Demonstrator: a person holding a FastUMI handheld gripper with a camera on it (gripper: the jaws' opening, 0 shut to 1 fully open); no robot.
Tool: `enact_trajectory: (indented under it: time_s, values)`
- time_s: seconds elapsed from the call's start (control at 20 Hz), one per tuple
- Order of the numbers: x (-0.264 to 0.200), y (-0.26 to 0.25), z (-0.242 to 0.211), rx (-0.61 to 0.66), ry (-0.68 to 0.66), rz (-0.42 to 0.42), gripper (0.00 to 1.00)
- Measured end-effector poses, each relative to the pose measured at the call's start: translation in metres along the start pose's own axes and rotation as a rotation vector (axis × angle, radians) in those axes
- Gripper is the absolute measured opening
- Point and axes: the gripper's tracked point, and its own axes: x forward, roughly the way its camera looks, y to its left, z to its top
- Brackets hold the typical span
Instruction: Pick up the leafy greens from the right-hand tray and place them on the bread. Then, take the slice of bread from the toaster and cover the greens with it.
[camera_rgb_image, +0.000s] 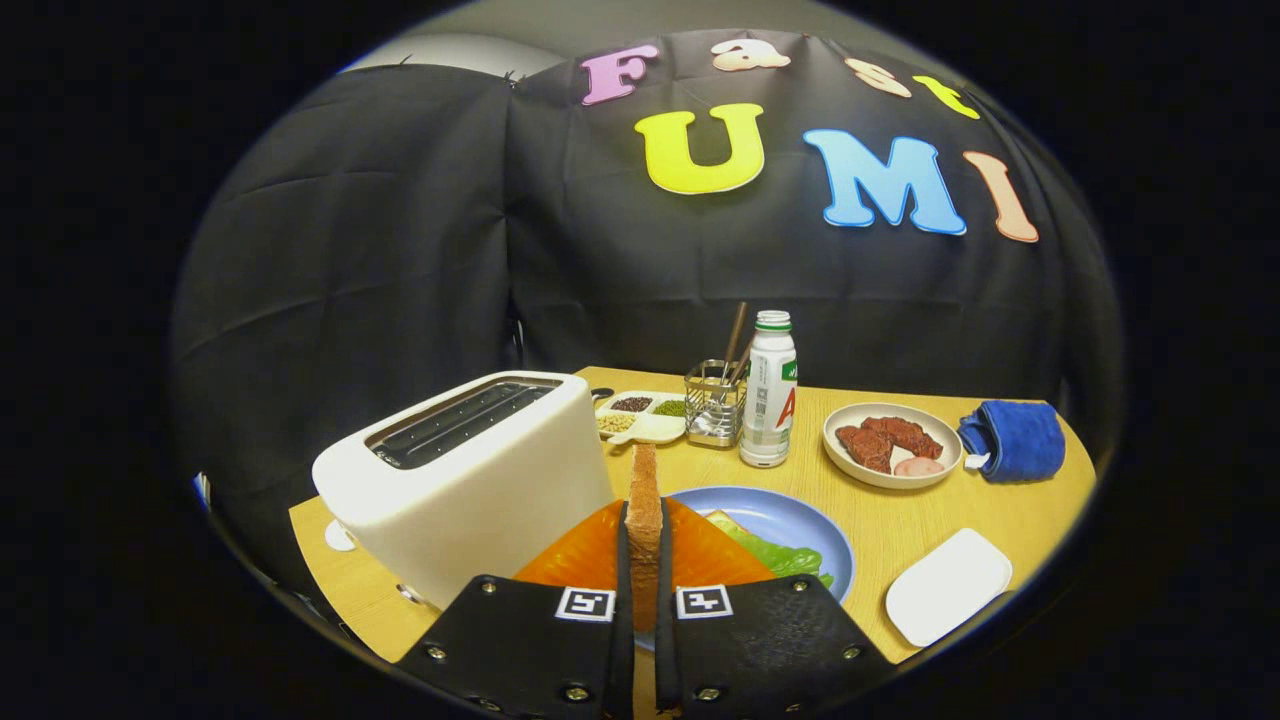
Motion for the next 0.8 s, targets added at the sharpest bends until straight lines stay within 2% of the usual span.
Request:
enact_trajectory:
  time_s: [0.2,0.25,0.4,0.45,0.7,0.75,0.8]
  values:
    - [0.002,-0.006,-0.003,-0.012,0.001,-0.006,0.08]
    - [0.001,-0.006,-0.004,-0.018,0.006,-0.003,0.12]
    - [0.003,-0.012,-0.010,-0.041,0.020,-0.012,0.14]
    - [0.002,-0.017,-0.013,-0.043,0.028,-0.020,0.18]
    - [0.006,-0.036,-0.020,-0.035,0.049,-0.039,0.20]
    - [0.006,-0.040,-0.023,-0.040,0.058,-0.044,0.26]
    - [0.006,-0.045,-0.025,-0.040,0.065,-0.050,0.26]
